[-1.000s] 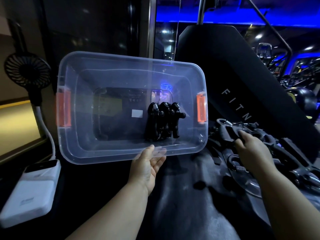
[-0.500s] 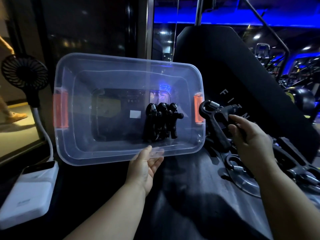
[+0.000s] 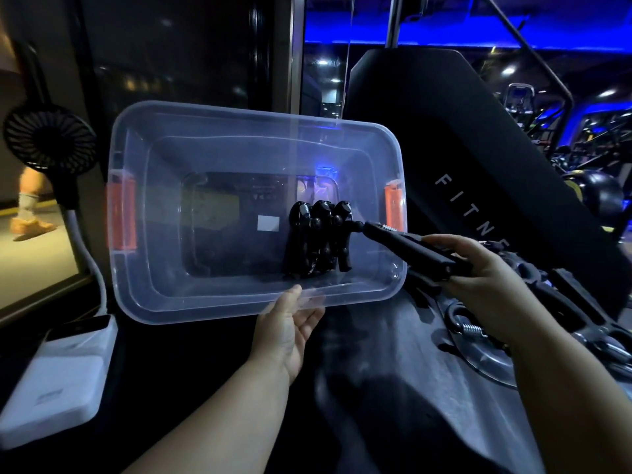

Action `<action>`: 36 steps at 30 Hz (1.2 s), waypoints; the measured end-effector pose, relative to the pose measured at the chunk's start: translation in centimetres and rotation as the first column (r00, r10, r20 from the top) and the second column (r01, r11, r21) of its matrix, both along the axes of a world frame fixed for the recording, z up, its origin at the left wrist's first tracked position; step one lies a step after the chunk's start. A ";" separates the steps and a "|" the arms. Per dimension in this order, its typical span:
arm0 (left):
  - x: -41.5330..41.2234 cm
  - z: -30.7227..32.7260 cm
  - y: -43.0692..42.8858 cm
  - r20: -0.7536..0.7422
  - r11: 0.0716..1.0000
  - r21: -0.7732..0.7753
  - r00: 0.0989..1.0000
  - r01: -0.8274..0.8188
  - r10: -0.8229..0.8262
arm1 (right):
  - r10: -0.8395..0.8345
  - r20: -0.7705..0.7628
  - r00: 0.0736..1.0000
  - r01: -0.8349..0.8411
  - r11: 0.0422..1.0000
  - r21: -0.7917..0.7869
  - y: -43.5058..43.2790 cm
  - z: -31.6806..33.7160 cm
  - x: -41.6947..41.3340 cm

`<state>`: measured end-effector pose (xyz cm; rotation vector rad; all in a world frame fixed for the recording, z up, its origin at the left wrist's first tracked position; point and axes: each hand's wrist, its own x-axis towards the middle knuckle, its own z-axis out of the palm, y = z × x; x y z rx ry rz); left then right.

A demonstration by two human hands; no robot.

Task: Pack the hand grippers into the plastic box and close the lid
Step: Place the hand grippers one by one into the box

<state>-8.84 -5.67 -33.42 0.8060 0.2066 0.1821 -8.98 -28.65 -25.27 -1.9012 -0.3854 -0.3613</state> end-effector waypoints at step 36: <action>0.7 -0.4 -0.1 0.002 0.997 -0.061 0.999 0.041 -0.041 | -0.277 0.202 0.939 0.319 0.923 -0.216 10.3 0.7 4.6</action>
